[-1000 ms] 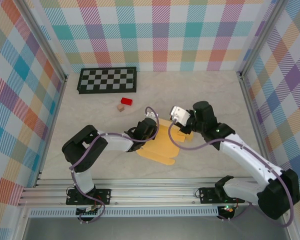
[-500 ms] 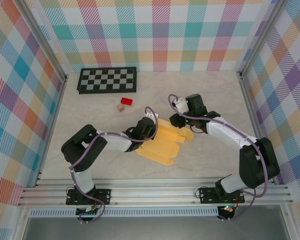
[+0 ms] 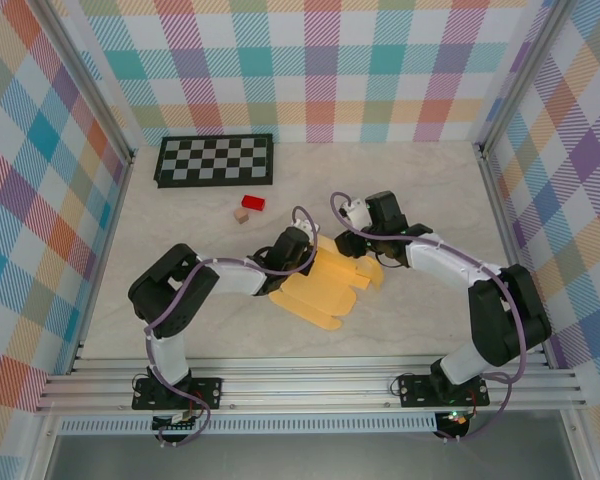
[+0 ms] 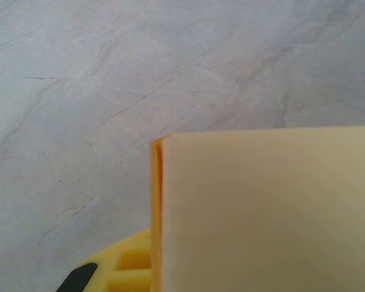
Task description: Fold the paper box
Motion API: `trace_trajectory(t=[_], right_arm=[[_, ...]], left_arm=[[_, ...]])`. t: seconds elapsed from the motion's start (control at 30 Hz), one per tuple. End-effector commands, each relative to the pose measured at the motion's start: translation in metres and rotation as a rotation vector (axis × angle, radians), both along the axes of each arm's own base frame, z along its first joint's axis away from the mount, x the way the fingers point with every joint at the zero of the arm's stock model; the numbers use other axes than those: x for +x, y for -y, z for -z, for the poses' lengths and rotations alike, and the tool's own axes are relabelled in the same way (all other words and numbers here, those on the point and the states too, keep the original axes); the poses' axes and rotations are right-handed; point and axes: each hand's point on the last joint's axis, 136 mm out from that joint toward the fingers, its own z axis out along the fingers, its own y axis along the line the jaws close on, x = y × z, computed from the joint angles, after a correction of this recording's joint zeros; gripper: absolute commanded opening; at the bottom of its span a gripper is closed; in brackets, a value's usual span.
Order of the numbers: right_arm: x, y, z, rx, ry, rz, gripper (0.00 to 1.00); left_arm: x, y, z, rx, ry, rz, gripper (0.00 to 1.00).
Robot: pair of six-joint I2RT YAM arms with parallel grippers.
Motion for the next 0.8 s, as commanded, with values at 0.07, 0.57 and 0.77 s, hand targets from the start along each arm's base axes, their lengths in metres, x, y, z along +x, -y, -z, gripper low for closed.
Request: trace_trajectory(t=[0.07, 0.57, 0.77], right_arm=[[-0.023, -0.016, -0.009, 0.057, -0.045, -0.090, 0.34], [-0.028, -0.011, 0.019, -0.015, -0.124, -0.103, 0.36], [-0.025, -0.006, 0.018, -0.041, -0.109, -0.085, 0.36]], left_arm=[[-0.008, -0.012, 0.032, 0.122, -0.074, 0.023, 0.06], [-0.019, -0.009, 0.030, 0.104, -0.117, 0.099, 0.33], [-0.029, -0.030, 0.013, 0.064, -0.104, 0.062, 0.47]])
